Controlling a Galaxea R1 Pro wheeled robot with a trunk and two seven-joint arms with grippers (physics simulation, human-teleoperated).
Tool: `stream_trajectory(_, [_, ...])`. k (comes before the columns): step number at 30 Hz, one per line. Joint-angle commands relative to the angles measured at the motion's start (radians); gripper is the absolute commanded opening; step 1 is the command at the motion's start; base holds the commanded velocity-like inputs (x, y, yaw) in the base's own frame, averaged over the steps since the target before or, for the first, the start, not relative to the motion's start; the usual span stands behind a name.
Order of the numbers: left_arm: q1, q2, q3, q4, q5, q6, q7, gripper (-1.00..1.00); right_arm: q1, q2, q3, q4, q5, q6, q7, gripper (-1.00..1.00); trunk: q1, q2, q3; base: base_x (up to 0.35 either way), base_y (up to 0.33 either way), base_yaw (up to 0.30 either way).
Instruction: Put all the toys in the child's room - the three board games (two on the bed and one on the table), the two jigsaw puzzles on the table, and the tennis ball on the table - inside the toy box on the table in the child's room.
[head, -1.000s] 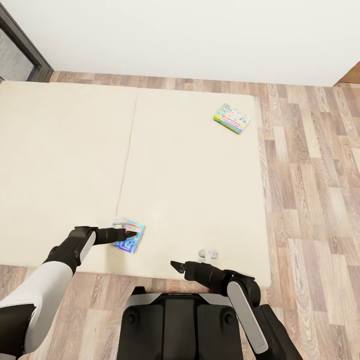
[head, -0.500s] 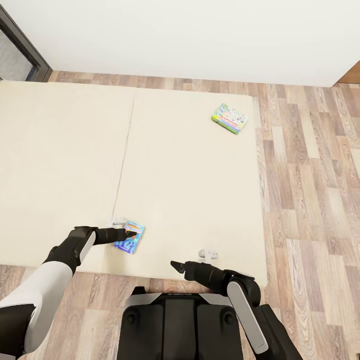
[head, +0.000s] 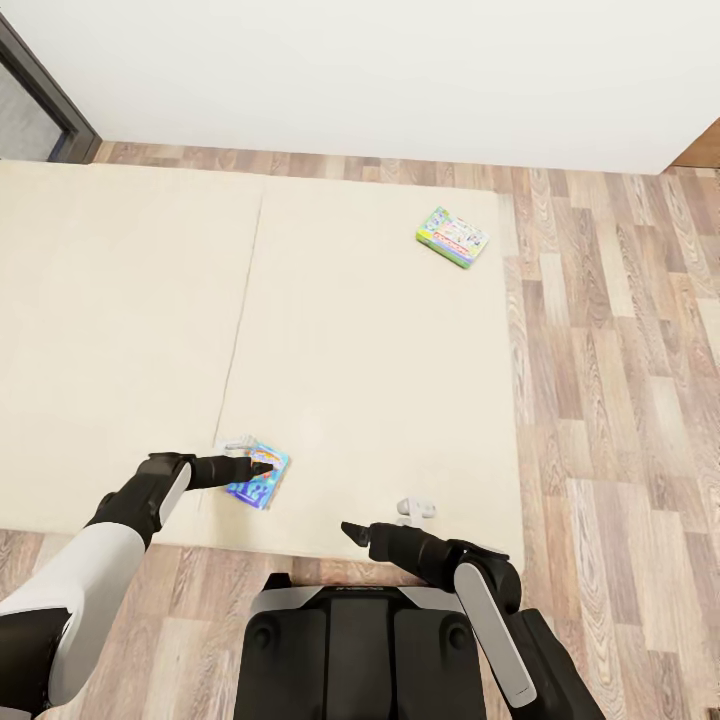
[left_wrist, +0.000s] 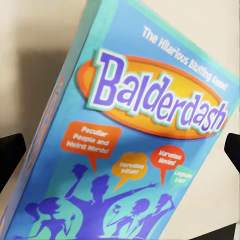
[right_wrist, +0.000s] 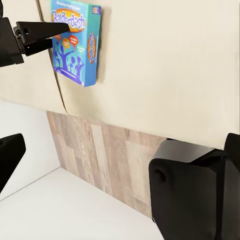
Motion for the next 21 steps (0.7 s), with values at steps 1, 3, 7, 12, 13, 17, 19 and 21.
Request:
stream_trajectory(1, [0.0,-0.001,0.004,-0.001,0.0,0.008,-0.004,1.0,0.0,0.0,-0.001,0.0,0.006,0.005,0.006,1.0,0.001,-0.002,-0.001,0.0,-0.129,0.0])
stream_trajectory(3, [0.0,-0.001,0.005,-0.001,0.0,0.008,-0.004,1.0,0.0,0.0,-0.001,0.0,0.006,0.005,0.006,1.0,0.001,-0.002,-0.001,0.0,-0.093,0.0])
stream_trajectory(7, [0.0,-0.001,0.005,-0.001,0.0,0.008,-0.004,1.0,0.0,0.0,-0.001,0.0,0.006,0.005,0.007,1.0,0.001,-0.002,-0.001,0.0,-0.039,0.0])
stream_trajectory(12, [0.0,-0.001,0.005,-0.001,0.0,0.008,-0.004,1.0,0.0,0.0,-0.001,0.0,0.006,0.005,0.006,1.0,0.001,-0.002,-0.001,0.0,-0.099,0.0])
stream_trajectory(13, [0.0,-0.001,0.005,-0.001,0.0,0.008,-0.005,1.0,0.0,0.0,-0.001,0.0,0.006,0.005,0.006,1.0,0.001,-0.002,-0.001,0.0,-0.165,0.0])
stream_trajectory(17, [0.0,-0.001,0.005,-0.001,0.0,0.008,-0.005,1.0,0.0,0.0,-0.001,-0.001,0.006,0.005,0.006,1.0,0.001,-0.002,-0.001,0.0,-0.16,0.0])
stream_trajectory(19, [0.0,-0.001,0.006,-0.001,0.0,0.008,-0.005,1.0,0.0,0.0,-0.001,-0.001,0.006,0.005,0.006,1.0,0.001,-0.002,-0.001,0.0,-0.098,0.0])
stream_trajectory(21, [0.0,0.0,0.006,-0.001,0.0,0.008,-0.006,1.0,0.0,0.0,-0.001,-0.001,0.006,0.005,0.006,1.0,0.001,-0.002,-0.001,0.0,-0.057,0.0])
